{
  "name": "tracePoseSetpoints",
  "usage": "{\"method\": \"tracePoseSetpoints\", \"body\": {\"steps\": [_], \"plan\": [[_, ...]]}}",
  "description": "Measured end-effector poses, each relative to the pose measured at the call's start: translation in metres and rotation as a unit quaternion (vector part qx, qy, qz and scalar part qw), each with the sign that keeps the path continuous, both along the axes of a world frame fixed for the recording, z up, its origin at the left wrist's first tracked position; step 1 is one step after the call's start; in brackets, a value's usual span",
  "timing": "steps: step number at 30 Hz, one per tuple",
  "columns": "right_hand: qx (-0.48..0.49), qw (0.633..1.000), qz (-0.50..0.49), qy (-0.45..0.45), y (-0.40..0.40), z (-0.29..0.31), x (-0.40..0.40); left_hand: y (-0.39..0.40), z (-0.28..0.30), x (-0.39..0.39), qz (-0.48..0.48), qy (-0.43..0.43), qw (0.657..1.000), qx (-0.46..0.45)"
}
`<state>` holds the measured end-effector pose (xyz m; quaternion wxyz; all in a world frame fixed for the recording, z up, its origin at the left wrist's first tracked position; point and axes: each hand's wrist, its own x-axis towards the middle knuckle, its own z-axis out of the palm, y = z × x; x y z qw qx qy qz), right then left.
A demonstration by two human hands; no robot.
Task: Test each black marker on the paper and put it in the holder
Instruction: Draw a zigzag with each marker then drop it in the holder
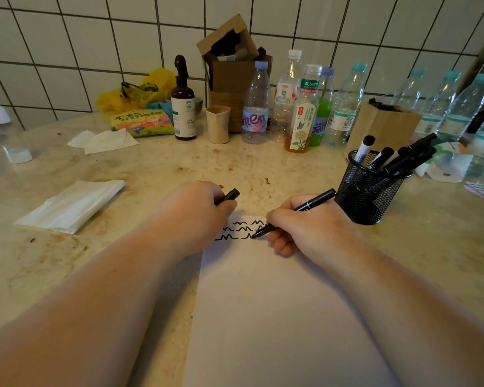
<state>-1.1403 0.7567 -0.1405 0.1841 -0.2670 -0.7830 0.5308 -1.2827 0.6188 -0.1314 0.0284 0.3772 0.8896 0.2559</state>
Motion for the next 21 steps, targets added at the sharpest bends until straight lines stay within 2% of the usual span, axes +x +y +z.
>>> {"method": "tracePoseSetpoints", "body": {"steps": [21], "plan": [[-0.033, 0.999, -0.036, 0.012, 0.0033, 0.004, 0.0017, -0.0014, 0.0001, 0.0023, 0.006, -0.016, 1.0, 0.025]]}}
